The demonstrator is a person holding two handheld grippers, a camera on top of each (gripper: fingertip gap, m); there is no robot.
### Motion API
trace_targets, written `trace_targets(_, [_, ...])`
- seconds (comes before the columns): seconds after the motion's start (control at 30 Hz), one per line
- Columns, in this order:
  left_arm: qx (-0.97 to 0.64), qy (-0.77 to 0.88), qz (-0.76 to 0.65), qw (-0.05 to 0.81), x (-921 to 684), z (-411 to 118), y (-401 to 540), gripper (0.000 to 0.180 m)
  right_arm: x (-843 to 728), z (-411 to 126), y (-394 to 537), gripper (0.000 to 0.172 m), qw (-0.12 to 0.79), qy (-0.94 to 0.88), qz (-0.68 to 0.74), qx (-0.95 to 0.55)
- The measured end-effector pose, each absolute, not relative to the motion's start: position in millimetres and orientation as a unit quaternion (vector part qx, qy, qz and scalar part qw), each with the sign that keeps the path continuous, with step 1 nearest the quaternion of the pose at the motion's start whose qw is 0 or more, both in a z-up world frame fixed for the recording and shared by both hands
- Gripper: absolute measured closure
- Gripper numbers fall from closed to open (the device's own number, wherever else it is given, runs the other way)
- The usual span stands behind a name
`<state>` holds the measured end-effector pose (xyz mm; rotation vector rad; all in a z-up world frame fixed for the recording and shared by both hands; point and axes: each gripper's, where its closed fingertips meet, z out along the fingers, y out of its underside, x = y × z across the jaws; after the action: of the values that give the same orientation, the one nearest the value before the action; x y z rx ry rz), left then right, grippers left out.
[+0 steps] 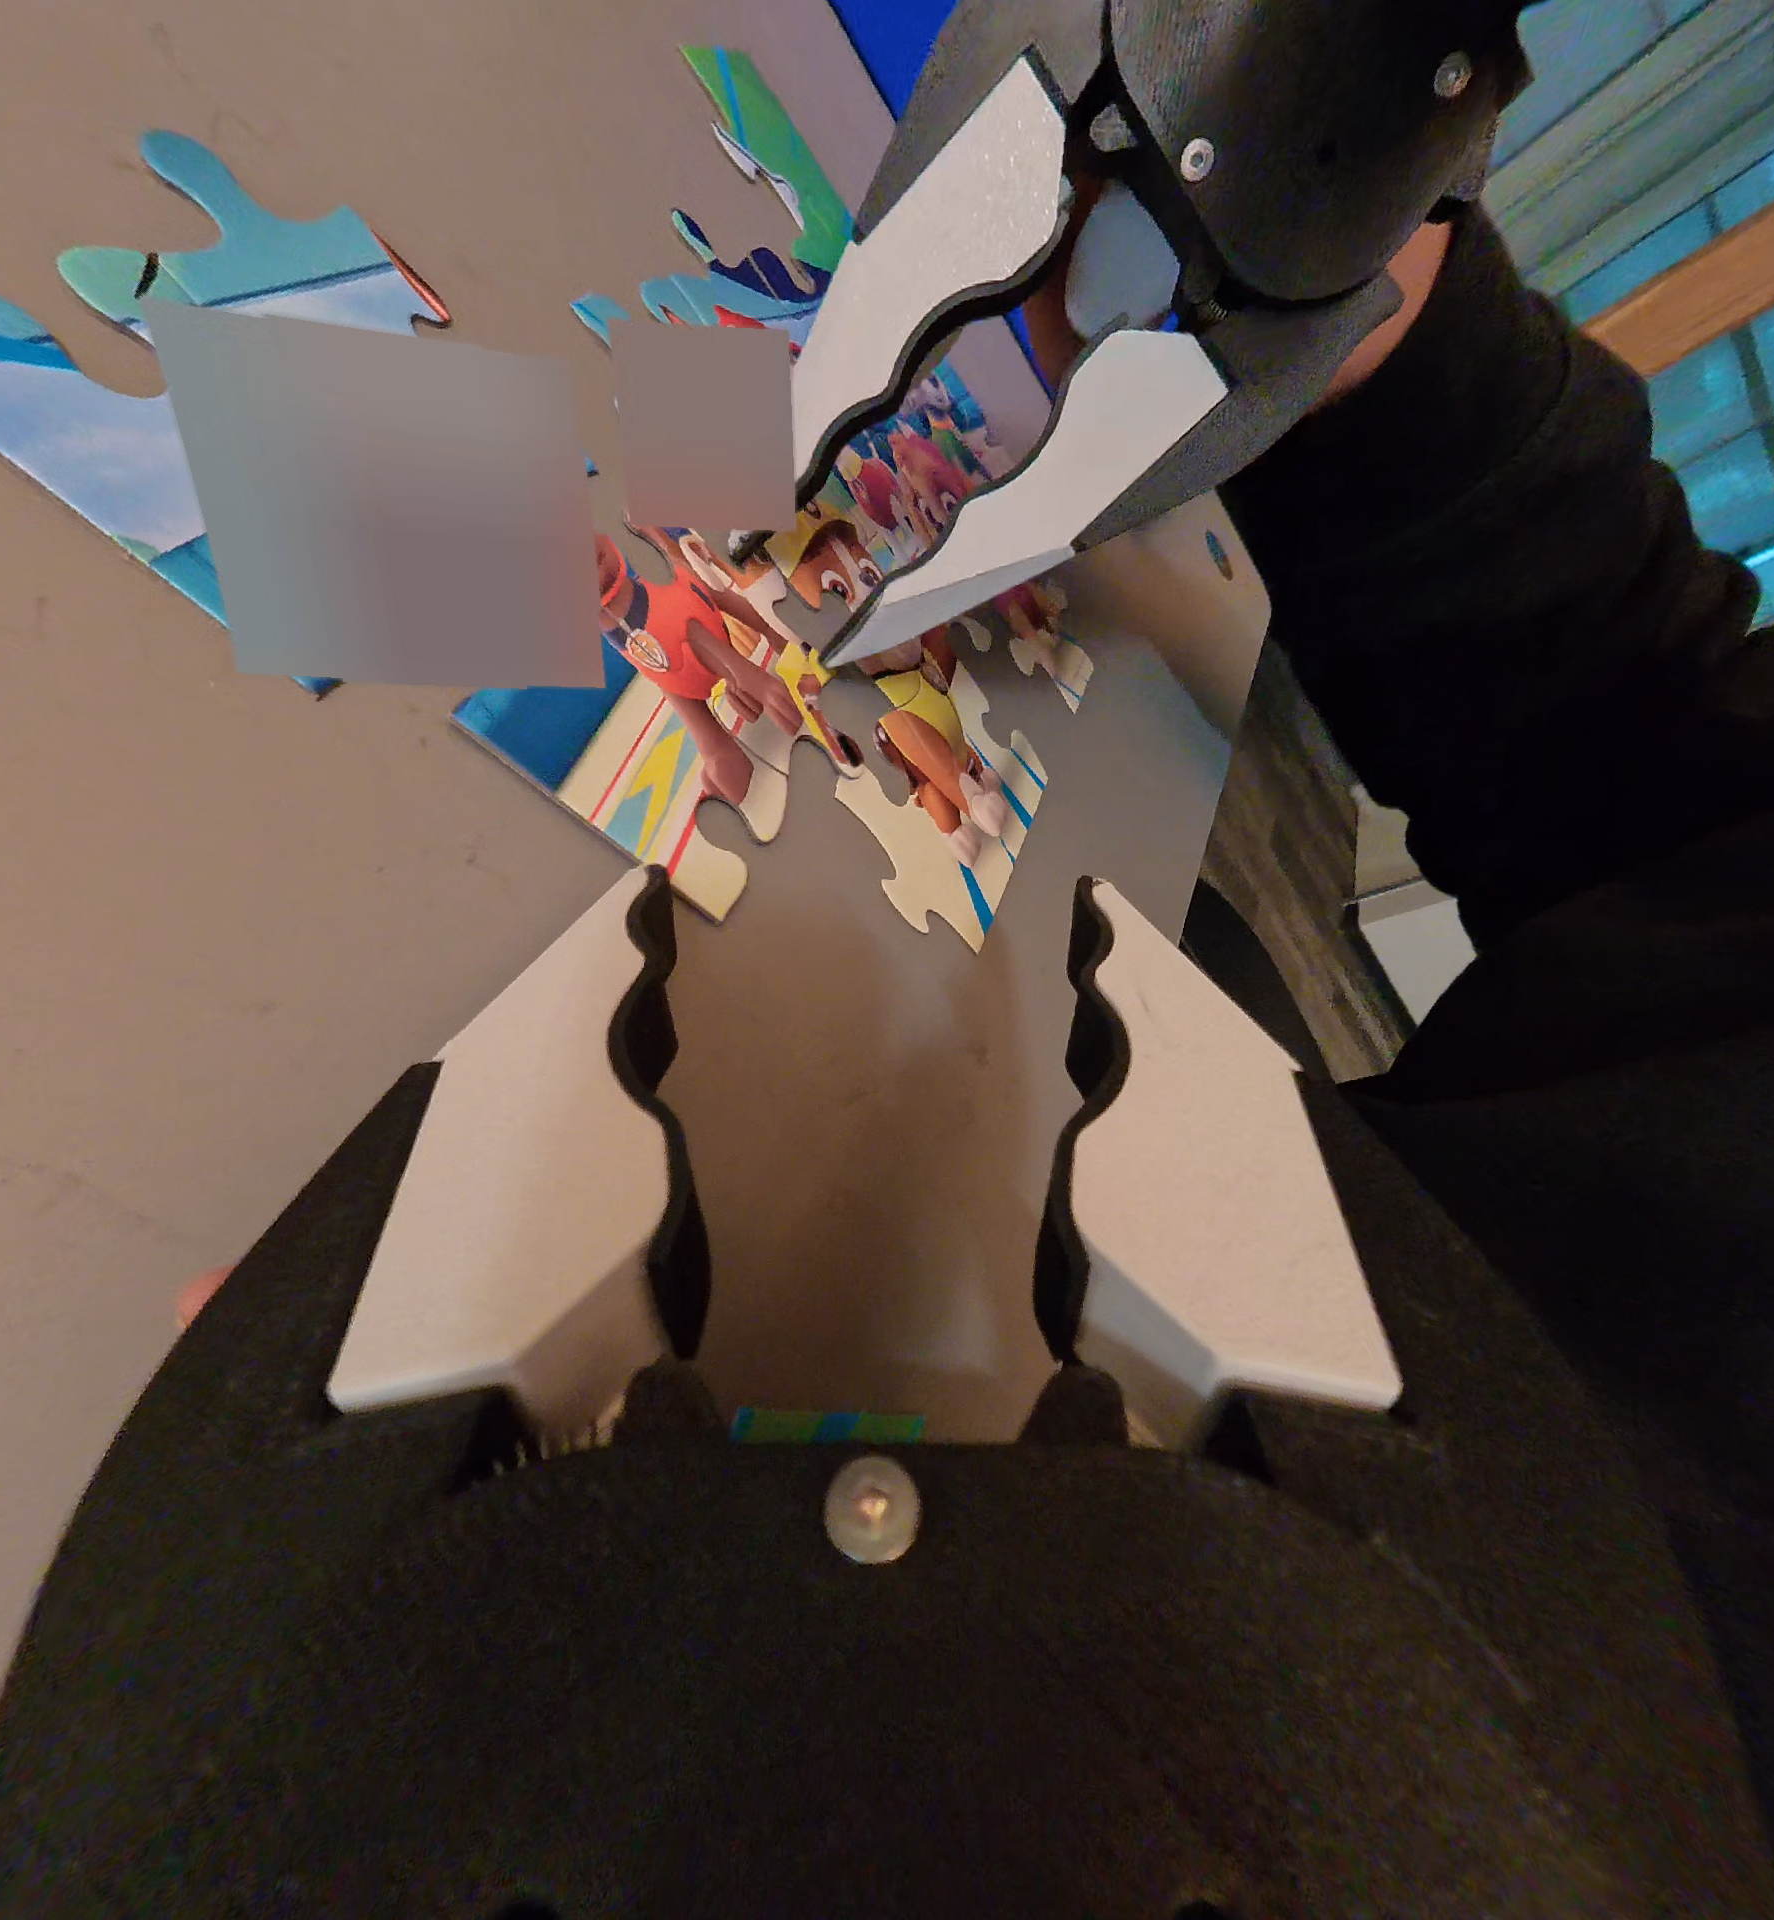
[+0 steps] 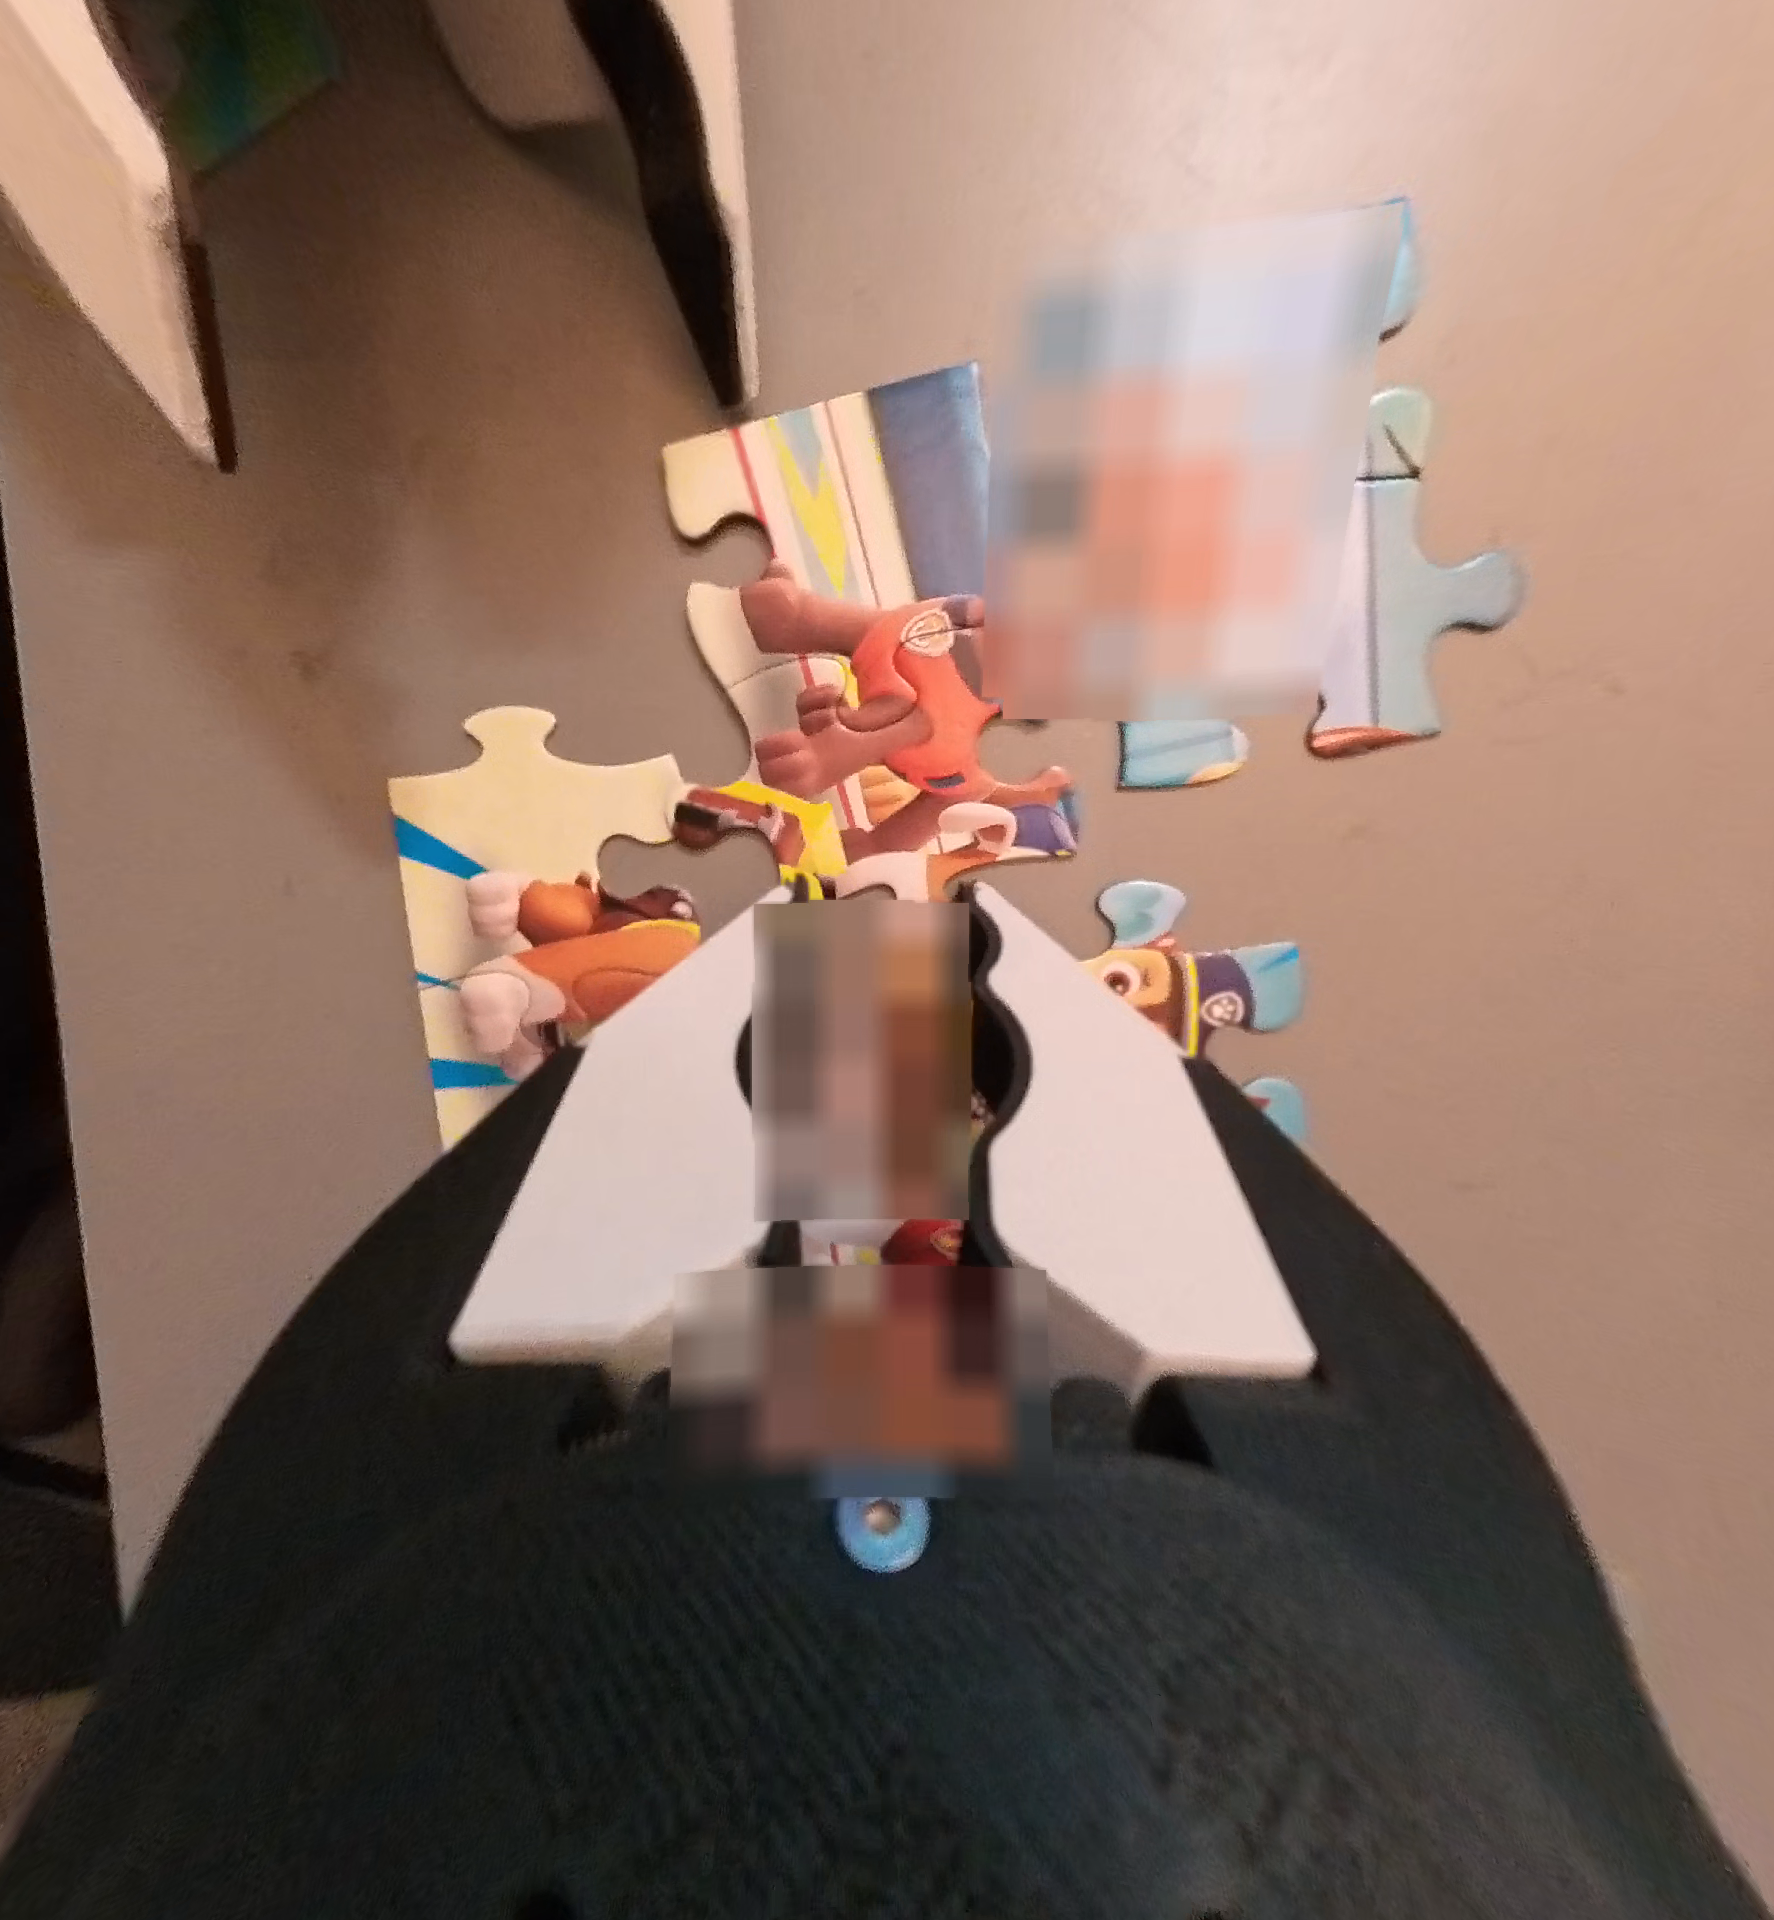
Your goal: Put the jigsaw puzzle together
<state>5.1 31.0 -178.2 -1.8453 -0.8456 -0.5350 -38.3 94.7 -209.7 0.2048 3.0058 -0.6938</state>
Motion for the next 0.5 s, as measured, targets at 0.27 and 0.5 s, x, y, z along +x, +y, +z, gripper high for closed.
trace_targets(0.27, [-0.759,-0.347,-0.229,0.502,6,-177,32,0.106,-23,-210,90,0.156,0.070,0.981,-0.181,0.031])
trace_targets(0.5, [-0.758,-0.342,-0.237,0.502,8,-176,31,0.106,-24,-206,100,0.156,0.057,0.980,-0.183,0.060])
